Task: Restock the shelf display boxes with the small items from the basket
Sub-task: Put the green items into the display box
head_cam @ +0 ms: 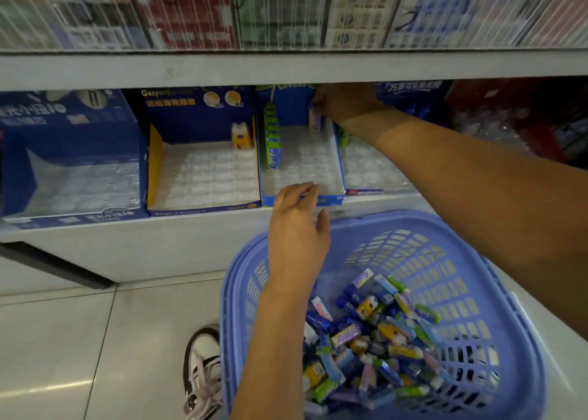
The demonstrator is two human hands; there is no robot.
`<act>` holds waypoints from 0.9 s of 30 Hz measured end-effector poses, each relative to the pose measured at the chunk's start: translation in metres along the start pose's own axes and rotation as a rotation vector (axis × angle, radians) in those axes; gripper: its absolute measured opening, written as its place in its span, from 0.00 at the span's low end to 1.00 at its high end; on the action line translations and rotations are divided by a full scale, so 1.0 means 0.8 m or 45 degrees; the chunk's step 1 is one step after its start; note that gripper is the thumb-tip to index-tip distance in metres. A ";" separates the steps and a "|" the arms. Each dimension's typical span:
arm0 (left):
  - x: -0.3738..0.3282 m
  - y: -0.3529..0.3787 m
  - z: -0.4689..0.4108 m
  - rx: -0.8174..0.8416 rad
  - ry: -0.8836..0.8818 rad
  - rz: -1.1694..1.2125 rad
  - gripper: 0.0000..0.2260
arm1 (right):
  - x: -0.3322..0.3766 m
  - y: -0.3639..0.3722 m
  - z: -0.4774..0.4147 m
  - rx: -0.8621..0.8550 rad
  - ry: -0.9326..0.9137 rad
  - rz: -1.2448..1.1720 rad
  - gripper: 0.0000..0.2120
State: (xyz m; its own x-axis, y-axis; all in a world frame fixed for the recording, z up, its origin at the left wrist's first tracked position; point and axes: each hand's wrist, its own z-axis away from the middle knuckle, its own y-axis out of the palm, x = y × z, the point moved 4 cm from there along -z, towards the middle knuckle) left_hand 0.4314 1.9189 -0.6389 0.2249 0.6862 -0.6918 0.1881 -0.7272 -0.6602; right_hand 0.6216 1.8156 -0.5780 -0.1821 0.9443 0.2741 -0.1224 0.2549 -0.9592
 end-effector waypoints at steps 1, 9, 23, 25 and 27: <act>0.000 0.000 0.000 0.010 -0.003 -0.007 0.19 | 0.003 0.000 0.003 0.011 0.007 0.014 0.16; -0.012 -0.007 0.028 -0.153 -0.012 0.275 0.13 | 0.014 -0.030 0.111 -0.298 -0.117 0.026 0.13; 0.045 0.188 0.209 1.759 -0.286 -0.360 0.28 | -0.171 0.239 0.352 1.190 0.356 0.181 0.16; 0.050 0.194 0.211 1.723 -0.292 -0.366 0.29 | -0.177 0.256 0.358 1.119 0.360 0.213 0.07; 0.056 0.198 0.206 1.603 -0.345 -0.315 0.24 | -0.177 0.265 0.355 0.991 0.379 0.209 0.03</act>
State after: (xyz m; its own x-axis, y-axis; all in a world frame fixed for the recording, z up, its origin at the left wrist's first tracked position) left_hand 0.3135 1.8379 -0.8228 0.0876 0.8872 -0.4529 -0.8528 -0.1681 -0.4944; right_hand 0.3442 1.6769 -0.8009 -0.0050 1.0000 0.0015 -0.7733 -0.0030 -0.6340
